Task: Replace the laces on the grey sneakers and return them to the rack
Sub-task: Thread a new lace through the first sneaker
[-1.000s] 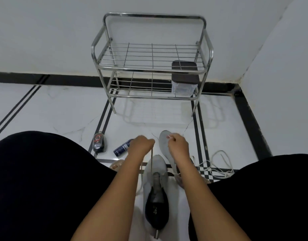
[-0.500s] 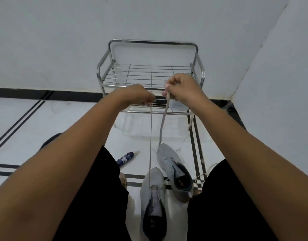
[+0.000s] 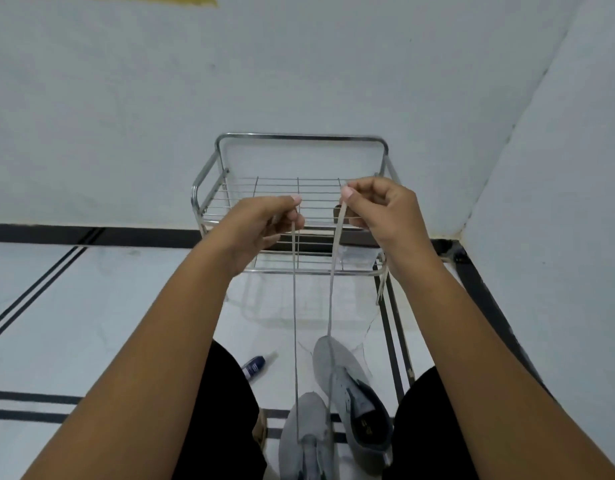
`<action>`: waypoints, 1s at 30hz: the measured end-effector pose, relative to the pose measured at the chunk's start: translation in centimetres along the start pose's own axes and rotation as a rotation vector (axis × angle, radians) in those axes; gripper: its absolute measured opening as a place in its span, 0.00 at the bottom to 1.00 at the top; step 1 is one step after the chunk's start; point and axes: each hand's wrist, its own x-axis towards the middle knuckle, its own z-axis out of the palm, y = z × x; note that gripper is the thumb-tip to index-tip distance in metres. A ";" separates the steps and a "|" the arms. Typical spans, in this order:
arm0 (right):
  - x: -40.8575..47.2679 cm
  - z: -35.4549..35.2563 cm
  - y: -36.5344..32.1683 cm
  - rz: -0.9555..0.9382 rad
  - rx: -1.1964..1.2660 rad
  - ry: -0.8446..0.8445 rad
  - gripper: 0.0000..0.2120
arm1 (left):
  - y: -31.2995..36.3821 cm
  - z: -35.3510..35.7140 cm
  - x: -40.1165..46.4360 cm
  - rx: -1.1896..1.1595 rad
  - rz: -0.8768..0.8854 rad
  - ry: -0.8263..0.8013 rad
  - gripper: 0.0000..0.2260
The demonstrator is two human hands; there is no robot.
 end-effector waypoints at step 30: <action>-0.8 0.4 -2.7 -0.057 0.125 0.017 0.04 | 0.4 4.2 -0.4 -0.132 0.348 0.122 0.06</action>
